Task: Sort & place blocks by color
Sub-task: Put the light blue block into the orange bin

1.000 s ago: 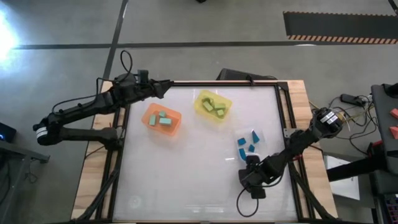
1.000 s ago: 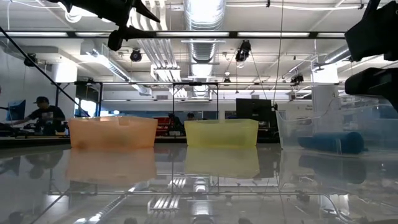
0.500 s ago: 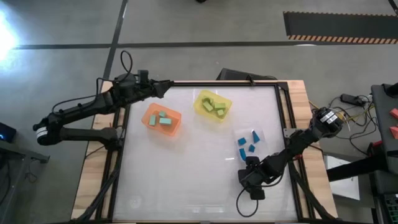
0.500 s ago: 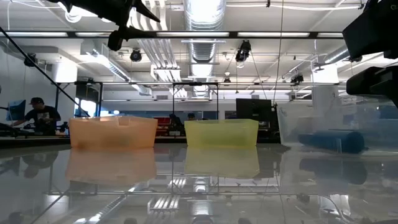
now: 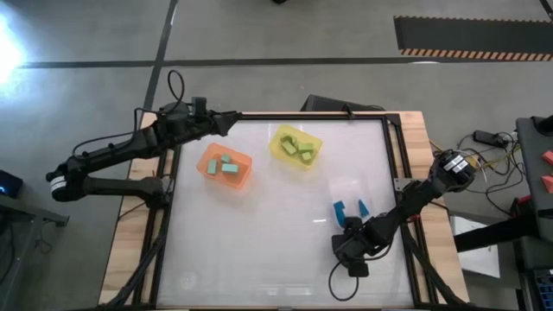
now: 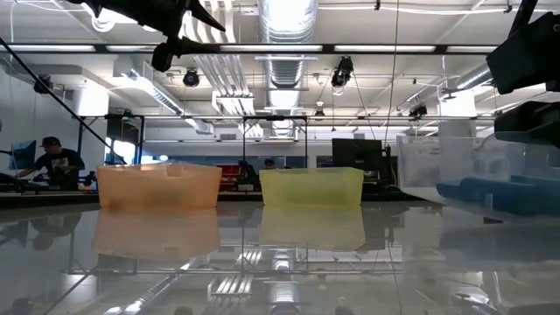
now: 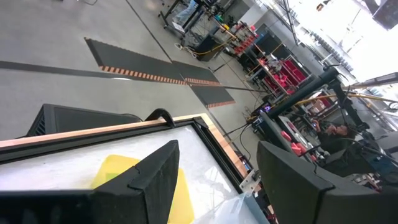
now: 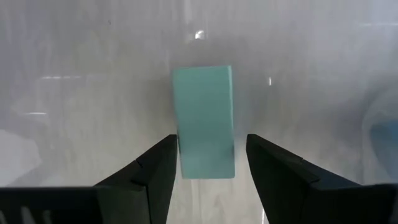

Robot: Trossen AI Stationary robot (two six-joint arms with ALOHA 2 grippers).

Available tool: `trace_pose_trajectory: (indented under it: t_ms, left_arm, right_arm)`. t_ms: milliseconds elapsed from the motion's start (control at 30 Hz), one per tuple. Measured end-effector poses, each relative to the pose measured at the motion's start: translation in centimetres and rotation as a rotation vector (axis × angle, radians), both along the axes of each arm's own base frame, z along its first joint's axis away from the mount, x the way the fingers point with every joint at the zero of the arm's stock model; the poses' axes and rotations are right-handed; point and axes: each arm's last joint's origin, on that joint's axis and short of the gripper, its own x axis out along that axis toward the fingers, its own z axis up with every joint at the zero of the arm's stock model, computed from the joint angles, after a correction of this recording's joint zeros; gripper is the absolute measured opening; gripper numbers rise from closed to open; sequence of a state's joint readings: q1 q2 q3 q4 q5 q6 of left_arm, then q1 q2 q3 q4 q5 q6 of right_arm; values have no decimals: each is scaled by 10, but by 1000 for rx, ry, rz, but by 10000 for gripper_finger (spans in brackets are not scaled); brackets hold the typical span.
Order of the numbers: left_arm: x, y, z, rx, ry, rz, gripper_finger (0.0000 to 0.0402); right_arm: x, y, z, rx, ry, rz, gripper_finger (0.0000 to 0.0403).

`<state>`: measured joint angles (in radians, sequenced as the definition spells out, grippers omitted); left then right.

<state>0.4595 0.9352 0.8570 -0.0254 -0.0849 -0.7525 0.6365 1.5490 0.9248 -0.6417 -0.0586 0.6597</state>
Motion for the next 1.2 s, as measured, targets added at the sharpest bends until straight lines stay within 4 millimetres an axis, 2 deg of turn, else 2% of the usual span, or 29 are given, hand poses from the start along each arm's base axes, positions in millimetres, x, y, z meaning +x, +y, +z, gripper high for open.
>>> trace_pose_trajectory:
  t_ms: [400, 567, 933, 1200]
  left_arm:
    - [0, 0, 0, 0, 0, 0, 200]
    - [0, 0, 0, 1, 0, 0, 200]
    - [0, 0, 0, 1, -1, -1, 200]
    - [0, 0, 0, 1, -1, -2, 200]
  right_arm:
    - [-7, -5, 24, 51, -41, -58, 185]
    - [-12, 0, 34, 73, -74, -99, 185]
    - [-38, 33, 25, -76, -206, -113, 177]
    - [-38, 29, 3, -141, -152, -92, 171]
